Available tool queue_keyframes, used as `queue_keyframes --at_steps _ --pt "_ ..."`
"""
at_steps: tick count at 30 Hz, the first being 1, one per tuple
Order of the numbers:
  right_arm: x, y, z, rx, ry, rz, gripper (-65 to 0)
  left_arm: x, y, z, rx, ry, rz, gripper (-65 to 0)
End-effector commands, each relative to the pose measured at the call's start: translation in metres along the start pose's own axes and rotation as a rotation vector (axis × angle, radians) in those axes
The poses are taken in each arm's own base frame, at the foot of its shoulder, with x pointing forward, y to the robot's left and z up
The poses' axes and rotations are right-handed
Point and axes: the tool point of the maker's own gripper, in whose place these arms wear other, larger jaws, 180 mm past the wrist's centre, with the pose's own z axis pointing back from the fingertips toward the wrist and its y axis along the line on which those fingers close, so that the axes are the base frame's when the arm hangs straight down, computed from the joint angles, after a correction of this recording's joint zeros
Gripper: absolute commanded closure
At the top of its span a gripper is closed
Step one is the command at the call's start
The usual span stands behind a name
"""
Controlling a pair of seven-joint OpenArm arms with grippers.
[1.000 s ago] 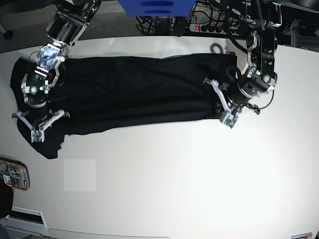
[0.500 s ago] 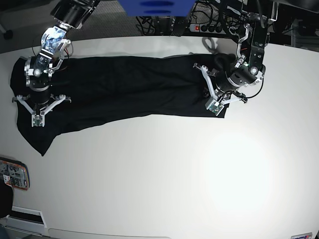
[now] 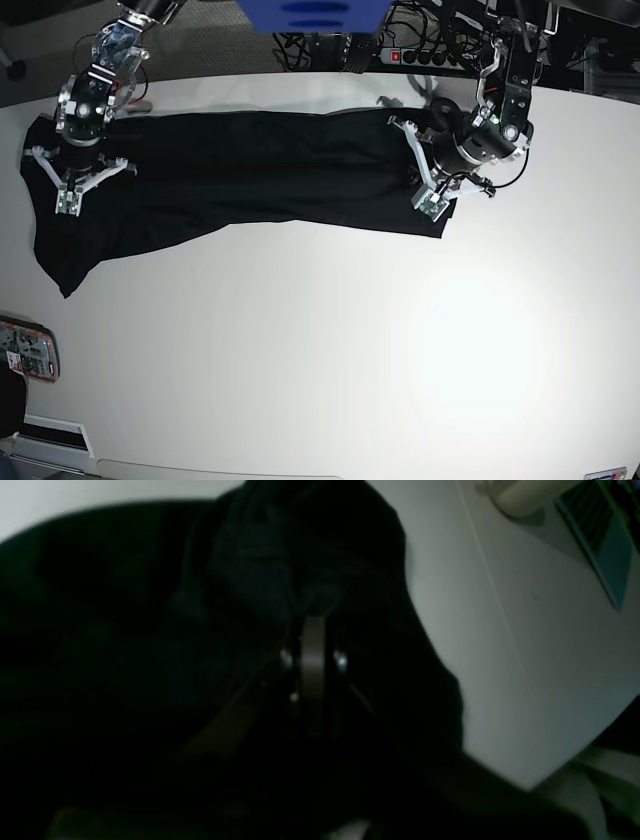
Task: Fold the T-shirt properly
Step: 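Release and regrasp the folded edge with both grippers, then fold the shirt strip over again lengthwise with both grippers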
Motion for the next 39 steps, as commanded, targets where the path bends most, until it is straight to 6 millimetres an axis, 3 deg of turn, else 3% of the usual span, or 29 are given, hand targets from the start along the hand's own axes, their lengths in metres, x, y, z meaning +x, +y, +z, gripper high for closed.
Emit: queue_keyframes --at_steps 1,7,16,18,22,27,31,33,39 --pt "0.010 -0.008 0.002 -0.028 -0.036 -0.001 0.0 0.006 0.004 0.007 0.018 -0.029 0.000 0.0" --pt "0.001 0.004 0.003 -0.011 -0.009 -0.029 0.0 -0.005 0.023 0.017 0.068 -0.012 0.028 0.0" --pt "-0.007 0.009 0.000 0.002 0.014 -0.037 -0.4 -0.006 0.023 0.018 0.065 -0.008 0.016 0.0" --pt "-0.008 0.008 0.001 0.001 0.012 -0.036 -10.4 -0.011 0.020 0.018 0.057 0.003 0.017 0.0" --pt "-0.006 0.008 0.001 0.000 0.007 -0.035 -24.0 -0.012 0.018 0.018 0.051 0.009 0.016 0.0" --pt "-0.005 0.006 0.002 -0.005 0.004 -0.035 -32.1 -0.013 0.024 0.024 0.059 0.019 -0.032 -22.9" --pt "0.007 0.000 0.005 -0.023 -0.027 -0.034 -33.0 0.002 0.014 0.036 0.015 -0.017 -0.124 -34.1" --pt "0.015 -0.004 0.008 -0.032 -0.049 -0.032 -33.0 0.010 0.008 0.042 -0.001 -0.047 -0.129 -38.0" --pt "0.013 -0.003 0.006 -0.031 -0.041 -0.032 -33.0 0.028 0.024 0.055 0.058 -0.111 -0.110 -41.0"
